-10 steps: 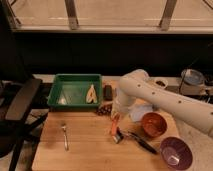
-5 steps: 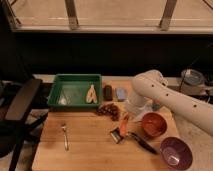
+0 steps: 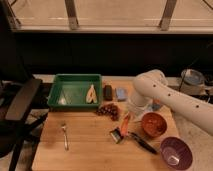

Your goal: Place pepper in purple bowl

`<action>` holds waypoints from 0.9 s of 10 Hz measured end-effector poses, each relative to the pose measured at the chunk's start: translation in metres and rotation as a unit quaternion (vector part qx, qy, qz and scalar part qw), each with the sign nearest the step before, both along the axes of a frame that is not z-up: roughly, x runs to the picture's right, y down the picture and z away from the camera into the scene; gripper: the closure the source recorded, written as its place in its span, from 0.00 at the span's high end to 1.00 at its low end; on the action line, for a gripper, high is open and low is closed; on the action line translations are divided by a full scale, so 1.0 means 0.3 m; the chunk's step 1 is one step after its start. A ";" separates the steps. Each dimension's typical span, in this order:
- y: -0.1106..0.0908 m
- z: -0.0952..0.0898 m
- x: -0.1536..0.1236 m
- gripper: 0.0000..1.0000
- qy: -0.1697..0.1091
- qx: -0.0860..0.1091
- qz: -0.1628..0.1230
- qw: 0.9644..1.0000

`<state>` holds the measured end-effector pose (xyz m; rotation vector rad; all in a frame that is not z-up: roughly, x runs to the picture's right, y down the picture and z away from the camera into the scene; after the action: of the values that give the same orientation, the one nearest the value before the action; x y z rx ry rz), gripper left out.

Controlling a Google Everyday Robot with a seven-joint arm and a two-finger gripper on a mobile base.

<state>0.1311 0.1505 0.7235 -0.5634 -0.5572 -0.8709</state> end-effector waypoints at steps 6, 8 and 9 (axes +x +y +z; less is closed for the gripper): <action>0.073 -0.074 0.467 0.00 0.084 -0.007 0.062 0.995; 0.135 -0.124 0.631 0.00 0.114 -0.012 0.090 0.989; 0.181 -0.156 0.700 0.00 0.129 -0.016 0.105 0.986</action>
<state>0.3409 0.2047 0.6768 -0.6235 -0.3862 -0.5798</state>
